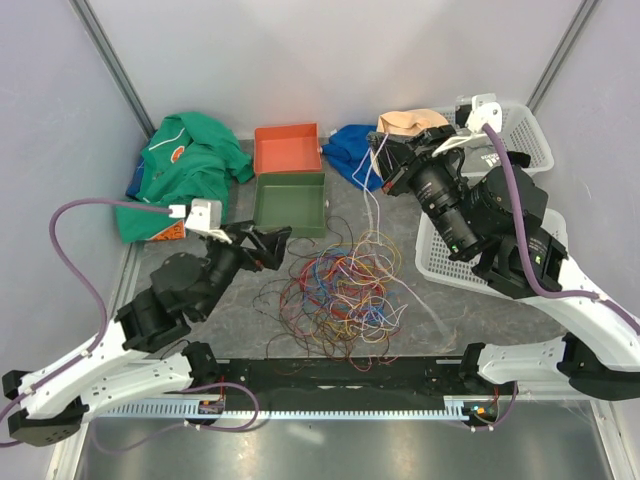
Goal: Untangle the cables
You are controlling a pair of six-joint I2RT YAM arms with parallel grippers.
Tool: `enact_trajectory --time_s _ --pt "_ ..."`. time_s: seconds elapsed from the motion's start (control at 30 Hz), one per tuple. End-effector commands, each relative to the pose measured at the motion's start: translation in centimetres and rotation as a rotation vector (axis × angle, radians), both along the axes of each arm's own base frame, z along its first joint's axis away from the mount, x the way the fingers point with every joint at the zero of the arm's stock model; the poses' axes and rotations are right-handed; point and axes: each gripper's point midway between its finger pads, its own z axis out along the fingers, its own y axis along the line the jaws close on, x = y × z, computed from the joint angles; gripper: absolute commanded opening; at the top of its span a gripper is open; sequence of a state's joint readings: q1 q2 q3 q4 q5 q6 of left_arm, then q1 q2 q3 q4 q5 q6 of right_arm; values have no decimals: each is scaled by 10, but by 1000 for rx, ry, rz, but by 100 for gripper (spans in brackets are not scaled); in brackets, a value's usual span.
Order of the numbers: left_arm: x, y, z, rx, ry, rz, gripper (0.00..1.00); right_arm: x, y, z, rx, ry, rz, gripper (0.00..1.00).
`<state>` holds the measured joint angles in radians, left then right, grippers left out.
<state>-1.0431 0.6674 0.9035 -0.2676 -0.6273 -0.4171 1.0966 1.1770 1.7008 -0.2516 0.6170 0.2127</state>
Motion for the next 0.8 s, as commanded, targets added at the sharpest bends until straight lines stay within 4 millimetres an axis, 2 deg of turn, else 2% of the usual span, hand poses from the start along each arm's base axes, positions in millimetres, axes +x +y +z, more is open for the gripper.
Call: enact_trajectory --time_s 0.0,0.07,0.1,0.13,0.17,0.33,0.6,0.77 --pt "-23 -29 56 -154 -273 -227 100 -4 0 1 6 11 18 0" --pt "-40 -48 67 -158 -382 -358 100 -4 3 -4 2 23 30 0" --pt "-44 -56 62 -154 -415 -402 100 -4 4 -5 4 26 36 0" --pt "-50 -62 77 -203 -493 -437 100 -5 6 -7 0 31 41 0" --pt "-60 -71 79 -205 -535 -507 100 -4 8 -10 -7 35 47 0" --pt "-70 -100 82 -242 -606 -624 100 -4 14 -21 -20 58 61 0" --pt "-73 -97 85 -266 -624 -624 100 -4 14 -37 -43 79 59 0" --pt "-67 -104 75 -241 -603 -620 100 -5 26 -47 -41 99 93 0"
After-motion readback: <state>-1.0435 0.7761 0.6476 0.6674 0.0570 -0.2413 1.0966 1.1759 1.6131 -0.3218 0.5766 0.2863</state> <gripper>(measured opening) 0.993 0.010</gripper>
